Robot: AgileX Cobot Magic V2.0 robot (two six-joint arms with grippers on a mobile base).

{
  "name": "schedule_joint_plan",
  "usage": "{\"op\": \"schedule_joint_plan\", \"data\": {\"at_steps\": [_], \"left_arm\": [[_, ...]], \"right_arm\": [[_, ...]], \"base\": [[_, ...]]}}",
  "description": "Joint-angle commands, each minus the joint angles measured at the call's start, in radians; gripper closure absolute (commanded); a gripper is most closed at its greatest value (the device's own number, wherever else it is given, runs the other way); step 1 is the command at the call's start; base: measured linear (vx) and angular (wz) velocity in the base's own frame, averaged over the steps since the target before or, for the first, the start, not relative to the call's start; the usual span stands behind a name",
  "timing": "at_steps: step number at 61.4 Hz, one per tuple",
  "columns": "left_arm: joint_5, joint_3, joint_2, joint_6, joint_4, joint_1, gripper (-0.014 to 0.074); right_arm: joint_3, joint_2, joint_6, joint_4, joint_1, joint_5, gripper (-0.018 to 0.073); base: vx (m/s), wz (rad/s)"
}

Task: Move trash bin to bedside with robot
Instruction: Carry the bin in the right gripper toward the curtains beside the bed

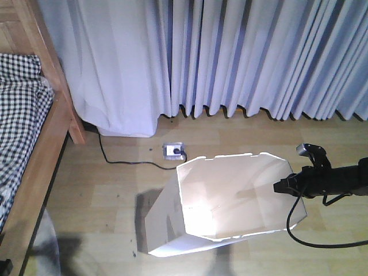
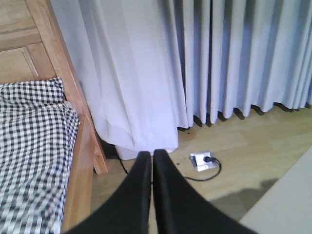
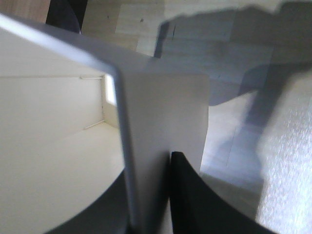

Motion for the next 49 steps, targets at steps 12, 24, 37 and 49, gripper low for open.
{"op": "schedule_joint_plan", "data": {"at_steps": [12, 24, 37, 49], "left_arm": [[-0.07, 0.018, -0.019, -0.005, 0.0, 0.003, 0.0603], [-0.07, 0.018, -0.019, -0.005, 0.0, 0.003, 0.0603], [-0.07, 0.018, -0.019, -0.005, 0.0, 0.003, 0.0603], [-0.07, 0.018, -0.019, -0.005, 0.0, 0.003, 0.0603]], "right_arm": [[-0.008, -0.073, 0.032, 0.05, -0.004, 0.269, 0.0562], [-0.008, -0.073, 0.032, 0.05, -0.004, 0.269, 0.0562], [-0.008, -0.073, 0.032, 0.05, -0.004, 0.269, 0.0562], [-0.008, -0.073, 0.032, 0.05, -0.004, 0.269, 0.0562]], "base": [[0.29, 0.03], [0.26, 0.03], [0.22, 0.01], [0.16, 0.02]]}}
